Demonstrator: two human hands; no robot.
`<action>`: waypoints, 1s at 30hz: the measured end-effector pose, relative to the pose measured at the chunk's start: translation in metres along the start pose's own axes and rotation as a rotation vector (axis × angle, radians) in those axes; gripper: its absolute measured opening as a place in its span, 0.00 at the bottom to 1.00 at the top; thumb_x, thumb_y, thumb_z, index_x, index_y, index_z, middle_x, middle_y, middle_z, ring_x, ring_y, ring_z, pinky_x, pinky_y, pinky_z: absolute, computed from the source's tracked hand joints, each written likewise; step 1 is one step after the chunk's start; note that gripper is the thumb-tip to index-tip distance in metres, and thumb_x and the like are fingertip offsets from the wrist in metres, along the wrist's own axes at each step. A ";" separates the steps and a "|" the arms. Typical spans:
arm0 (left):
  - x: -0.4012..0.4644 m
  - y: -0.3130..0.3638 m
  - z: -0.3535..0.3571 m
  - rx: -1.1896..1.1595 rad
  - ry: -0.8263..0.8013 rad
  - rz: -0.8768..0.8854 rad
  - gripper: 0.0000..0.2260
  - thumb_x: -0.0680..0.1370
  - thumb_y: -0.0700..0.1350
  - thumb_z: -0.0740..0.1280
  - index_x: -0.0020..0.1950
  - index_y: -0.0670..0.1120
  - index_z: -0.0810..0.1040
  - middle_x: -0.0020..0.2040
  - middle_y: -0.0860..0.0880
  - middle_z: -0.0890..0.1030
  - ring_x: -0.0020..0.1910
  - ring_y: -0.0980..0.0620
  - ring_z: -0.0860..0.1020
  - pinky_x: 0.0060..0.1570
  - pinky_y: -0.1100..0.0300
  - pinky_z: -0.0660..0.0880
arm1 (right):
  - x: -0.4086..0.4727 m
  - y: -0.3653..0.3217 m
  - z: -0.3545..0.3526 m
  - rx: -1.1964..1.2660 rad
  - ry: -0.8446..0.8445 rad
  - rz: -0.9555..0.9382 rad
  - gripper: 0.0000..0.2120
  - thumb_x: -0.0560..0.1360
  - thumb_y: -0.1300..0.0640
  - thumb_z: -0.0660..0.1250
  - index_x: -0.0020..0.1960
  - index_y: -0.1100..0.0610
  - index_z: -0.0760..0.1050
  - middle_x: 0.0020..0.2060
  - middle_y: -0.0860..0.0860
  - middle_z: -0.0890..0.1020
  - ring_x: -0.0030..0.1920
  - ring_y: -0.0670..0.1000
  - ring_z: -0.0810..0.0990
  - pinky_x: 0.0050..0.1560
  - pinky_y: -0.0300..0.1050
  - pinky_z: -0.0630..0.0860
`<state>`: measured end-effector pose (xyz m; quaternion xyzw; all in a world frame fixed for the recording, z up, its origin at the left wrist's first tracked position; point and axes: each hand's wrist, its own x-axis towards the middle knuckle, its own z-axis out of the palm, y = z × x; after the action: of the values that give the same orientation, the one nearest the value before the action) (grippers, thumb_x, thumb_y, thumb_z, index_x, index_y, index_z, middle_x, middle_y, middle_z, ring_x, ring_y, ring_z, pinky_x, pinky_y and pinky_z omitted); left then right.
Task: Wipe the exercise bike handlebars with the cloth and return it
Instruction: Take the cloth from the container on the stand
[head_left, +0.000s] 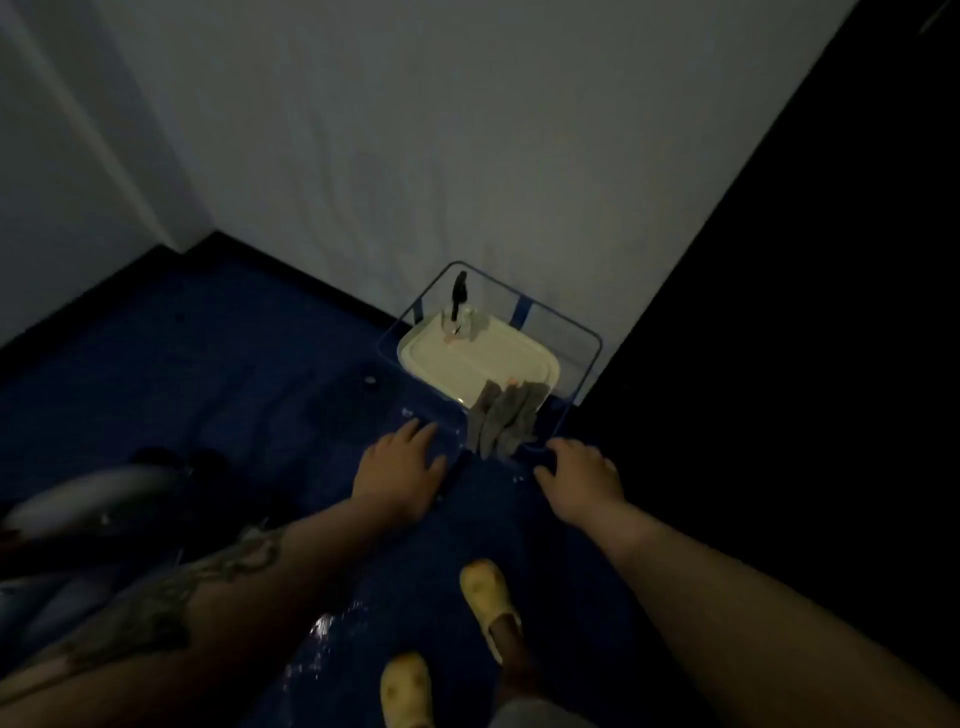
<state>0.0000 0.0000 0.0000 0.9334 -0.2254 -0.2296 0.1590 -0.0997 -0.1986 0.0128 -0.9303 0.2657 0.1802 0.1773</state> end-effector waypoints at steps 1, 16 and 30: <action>0.011 0.001 0.001 -0.026 0.009 -0.017 0.25 0.80 0.56 0.56 0.76 0.52 0.59 0.78 0.48 0.59 0.73 0.43 0.63 0.70 0.48 0.62 | 0.018 -0.001 0.000 0.043 -0.003 0.006 0.22 0.79 0.47 0.57 0.71 0.53 0.63 0.68 0.54 0.70 0.65 0.57 0.68 0.65 0.52 0.66; 0.107 0.009 0.086 -0.341 0.034 -0.381 0.21 0.81 0.50 0.58 0.73 0.49 0.65 0.74 0.48 0.66 0.69 0.46 0.67 0.68 0.51 0.64 | 0.197 0.006 0.075 0.147 -0.401 -0.066 0.23 0.82 0.46 0.50 0.76 0.48 0.53 0.73 0.55 0.63 0.69 0.59 0.65 0.67 0.58 0.66; 0.075 -0.001 0.064 -0.411 0.095 -0.576 0.22 0.81 0.50 0.58 0.74 0.48 0.64 0.74 0.48 0.65 0.69 0.46 0.68 0.69 0.49 0.65 | 0.172 -0.018 0.046 0.281 -0.080 -0.306 0.10 0.78 0.59 0.63 0.59 0.57 0.75 0.53 0.54 0.80 0.52 0.52 0.78 0.53 0.51 0.78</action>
<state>0.0275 -0.0482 -0.0816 0.9168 0.1057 -0.2618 0.2823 0.0359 -0.2387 -0.0968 -0.9180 0.1366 0.1493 0.3411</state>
